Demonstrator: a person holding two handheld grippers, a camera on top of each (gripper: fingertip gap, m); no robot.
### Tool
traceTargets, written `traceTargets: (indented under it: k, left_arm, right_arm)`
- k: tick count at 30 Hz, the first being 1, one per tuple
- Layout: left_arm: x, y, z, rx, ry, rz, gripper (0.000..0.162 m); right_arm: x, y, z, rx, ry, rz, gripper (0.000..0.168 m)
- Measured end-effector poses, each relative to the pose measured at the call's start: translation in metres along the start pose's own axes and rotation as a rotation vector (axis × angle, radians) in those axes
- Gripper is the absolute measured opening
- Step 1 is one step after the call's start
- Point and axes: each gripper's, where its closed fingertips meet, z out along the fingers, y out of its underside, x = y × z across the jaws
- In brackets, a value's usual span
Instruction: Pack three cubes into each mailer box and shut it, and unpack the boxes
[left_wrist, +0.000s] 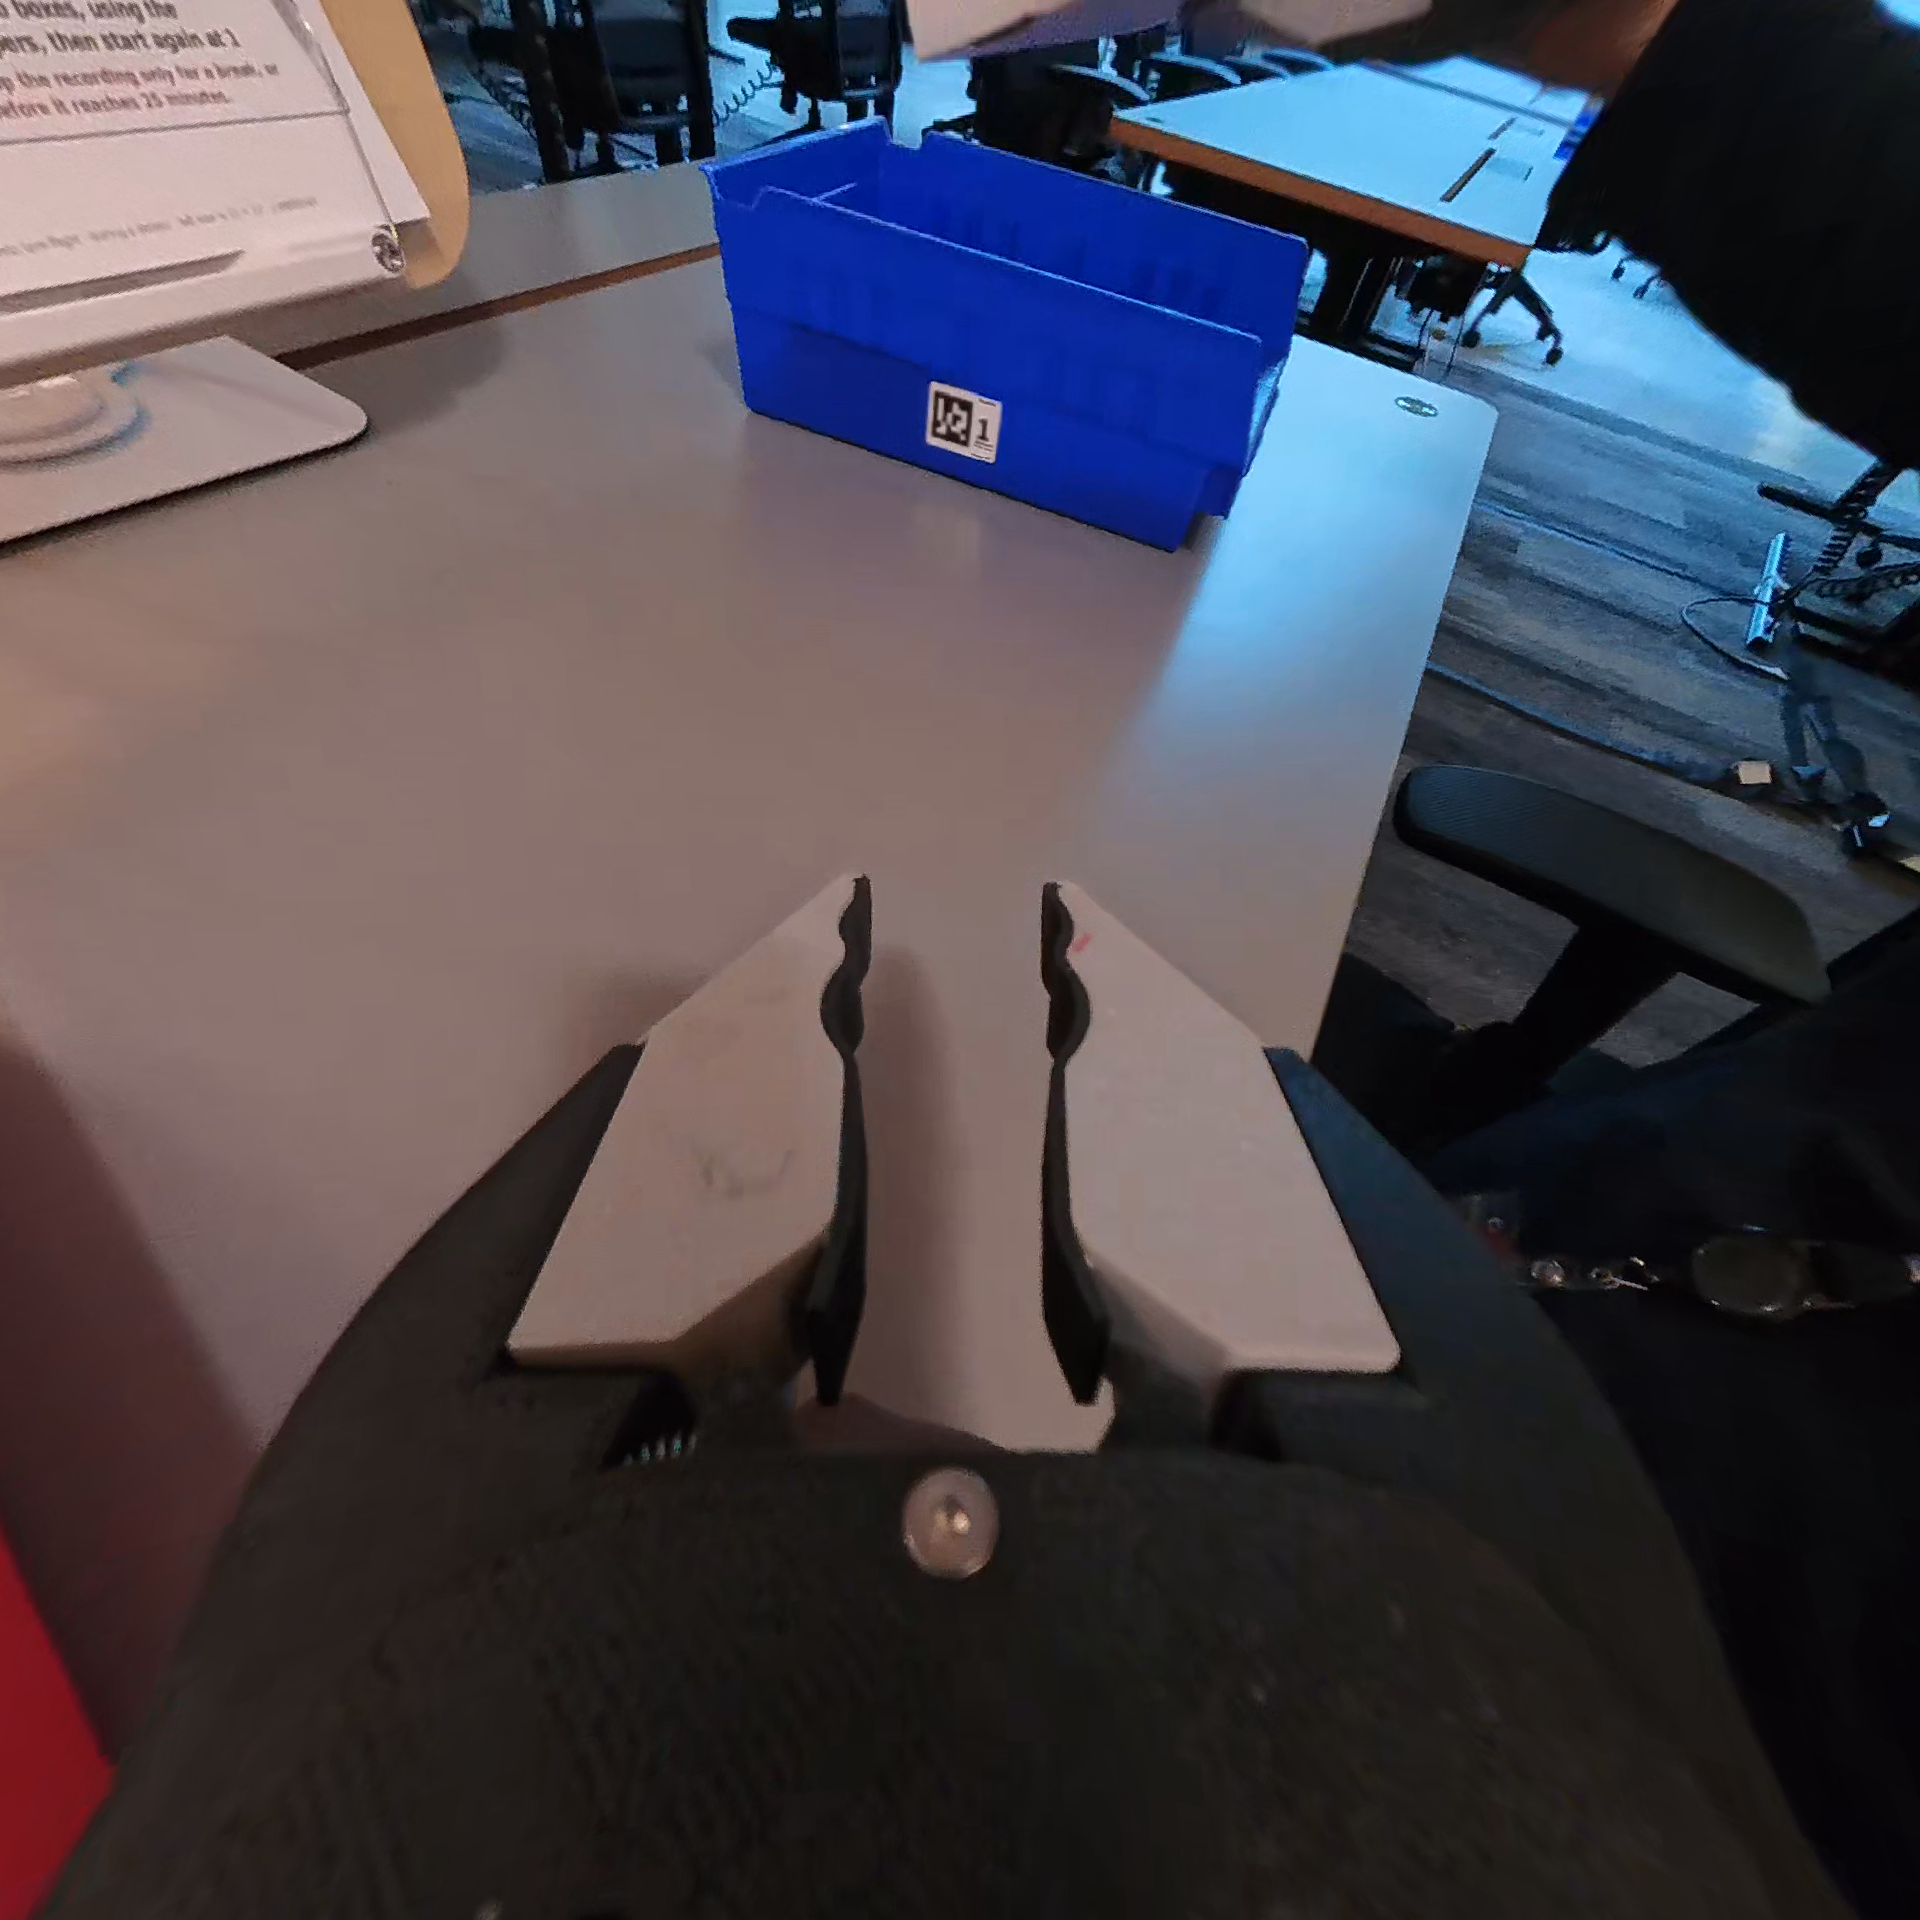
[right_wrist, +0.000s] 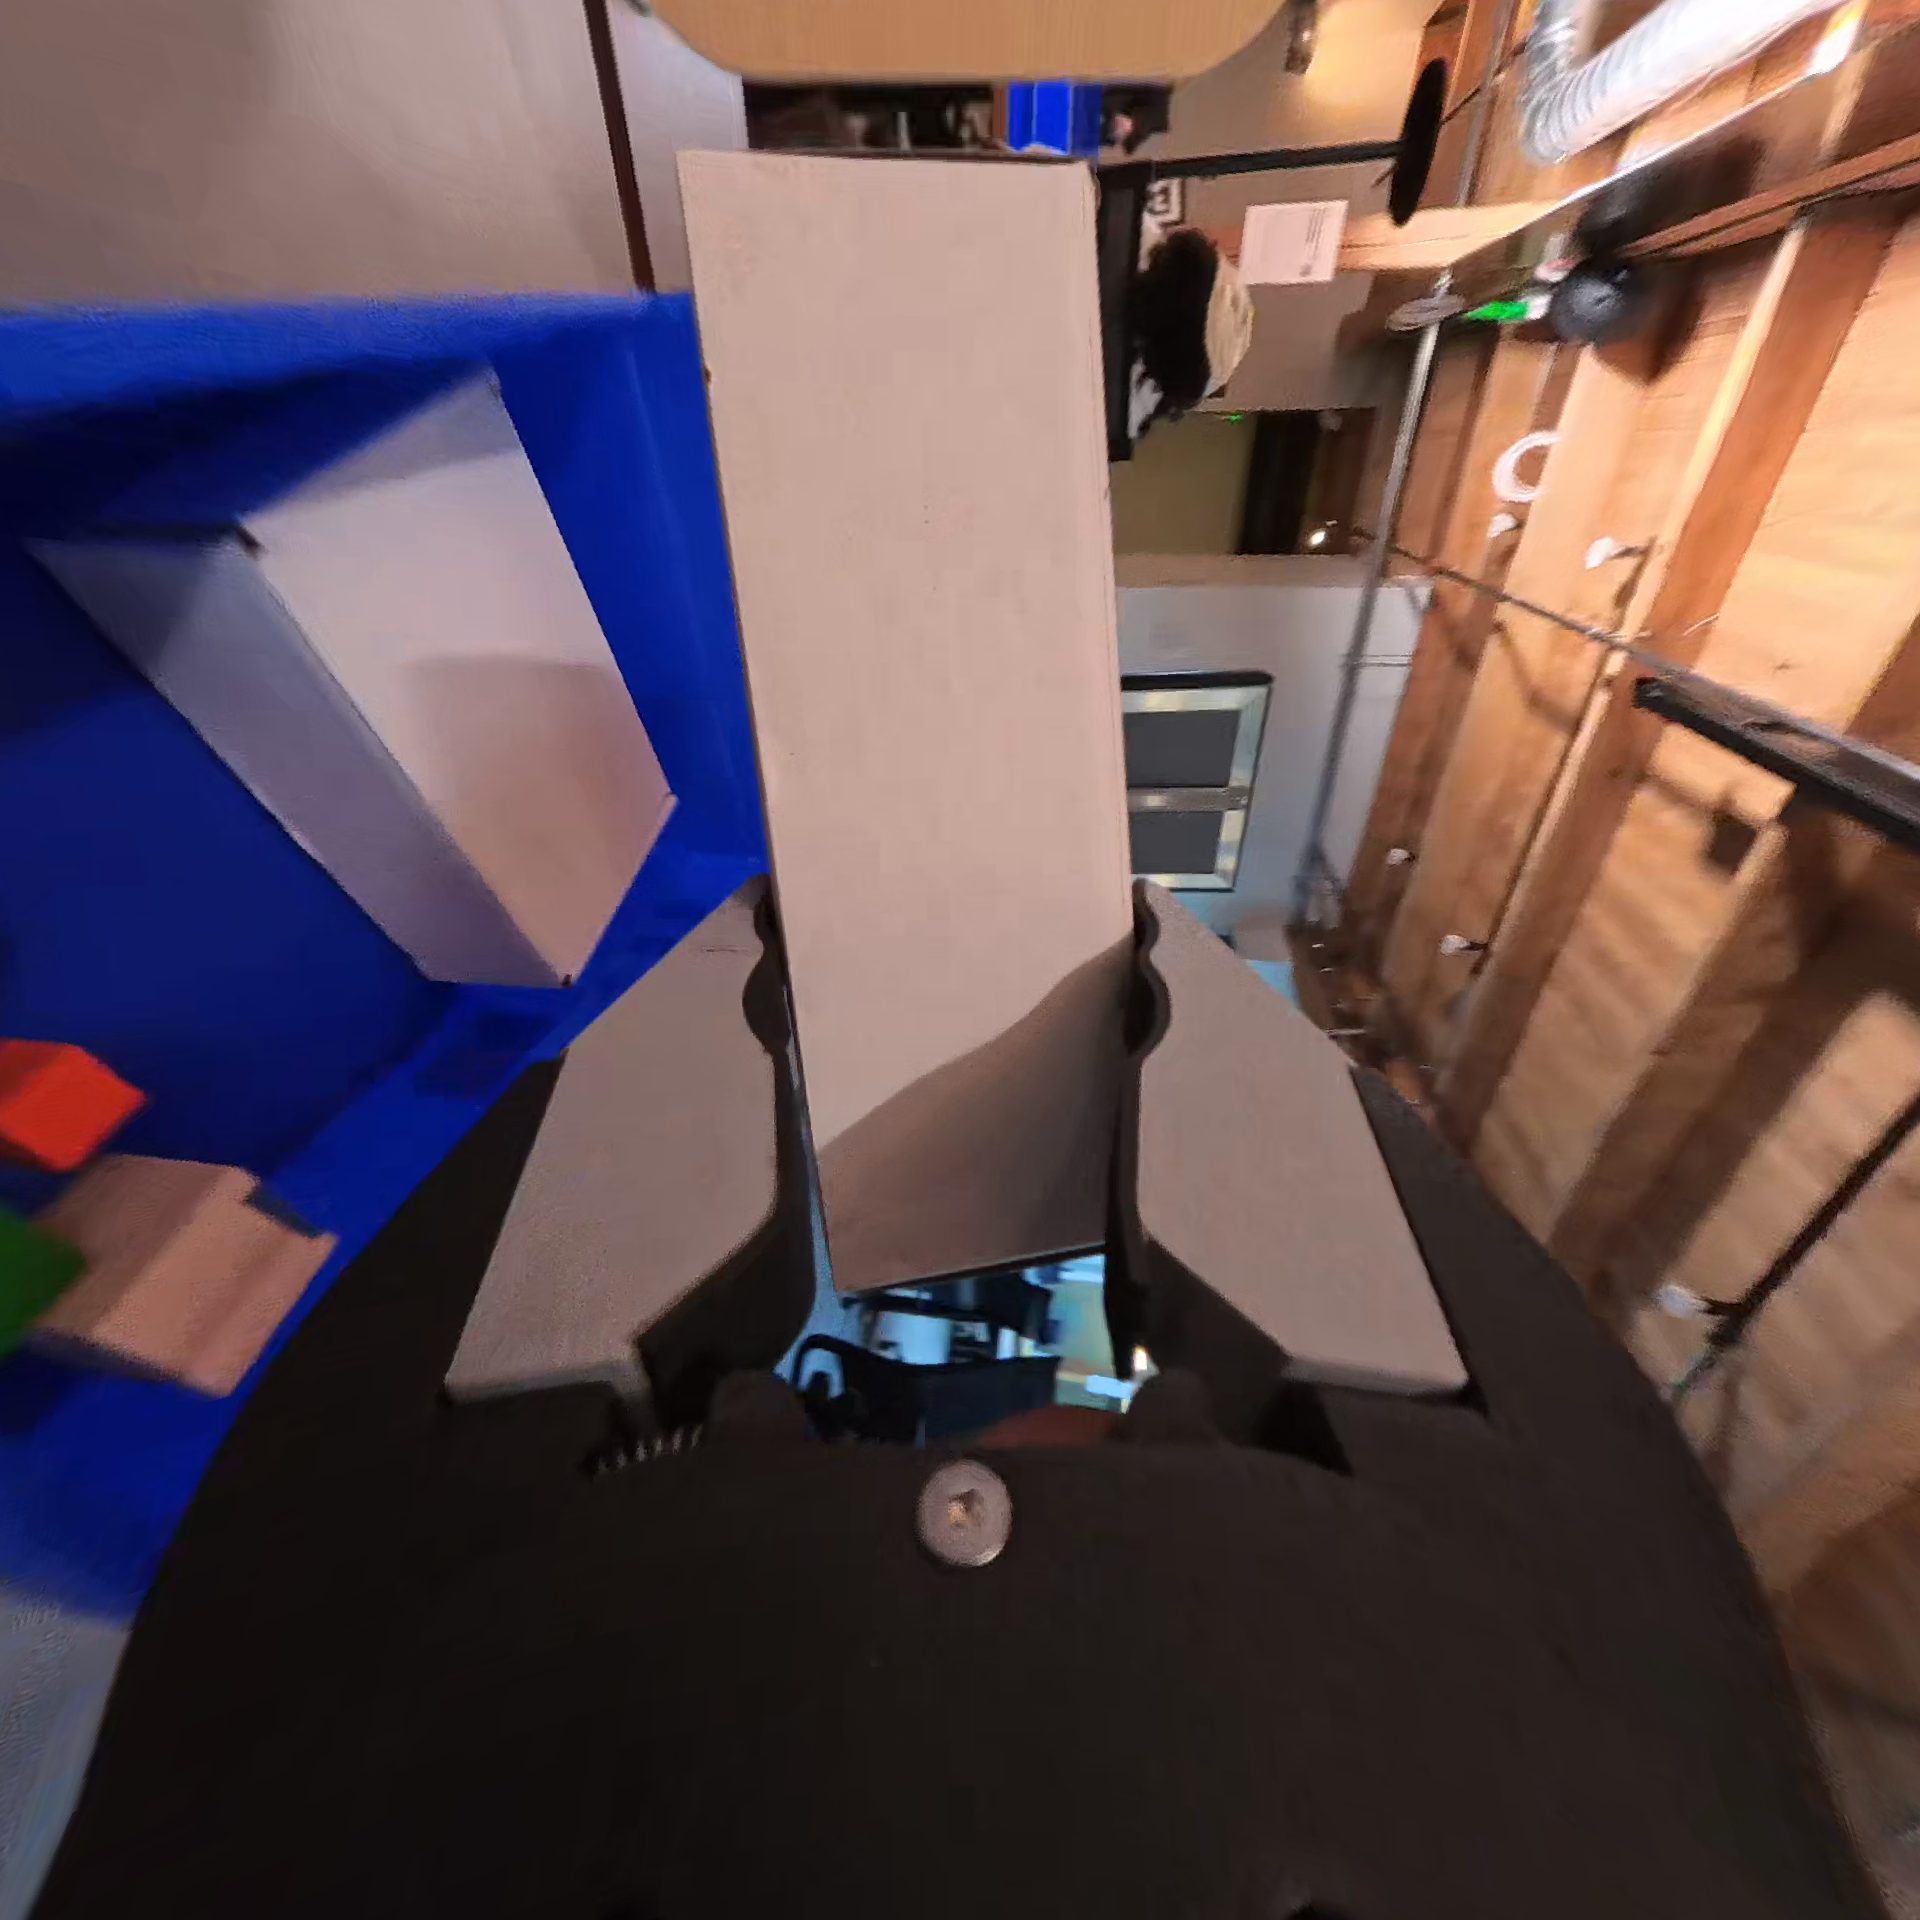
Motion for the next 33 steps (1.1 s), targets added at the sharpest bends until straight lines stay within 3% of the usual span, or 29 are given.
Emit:
traceTargets:
  k: [3,9,12,14,19,23,26,33]
  left_arm:
    - [-0.001,-0.003,0.004,0.019,0.007,-0.031,0.03]
    - [-0.002,0.011,0.014,-0.004,-0.009,-0.075,0.03]
    - [-0.001,0.023,0.019,-0.026,-0.007,-0.113,0.03]
    - [0.0,0.025,0.021,-0.025,0.002,-0.146,0.03]
    - [0.01,0.022,0.022,-0.021,0.026,-0.147,0.03]
    - [0.014,0.026,0.016,-0.035,0.026,-0.129,0.031]
    - [0.014,0.026,0.01,-0.017,0.029,-0.14,0.031]
    - [0.016,0.029,0.002,0.007,0.04,-0.153,0.031]
  right_arm:
    - [-0.015,0.015,0.028,0.006,0.046,-0.066,0.064]
    - [-0.06,0.029,0.074,0.02,-0.057,-0.123,0.064]
    - [-0.069,0.024,0.092,0.035,0.002,-0.19,0.065]
    - [-0.091,0.017,0.098,0.057,-0.06,-0.221,0.067]
    - [-0.094,0.014,0.087,0.078,-0.145,-0.102,0.076]
    - [-0.082,0.049,0.073,0.022,-0.188,-0.066,0.06]
    - [-0.079,0.08,0.071,-0.074,-0.198,-0.074,0.062]
    - [-0.085,0.094,0.06,-0.105,-0.236,-0.091,0.065]
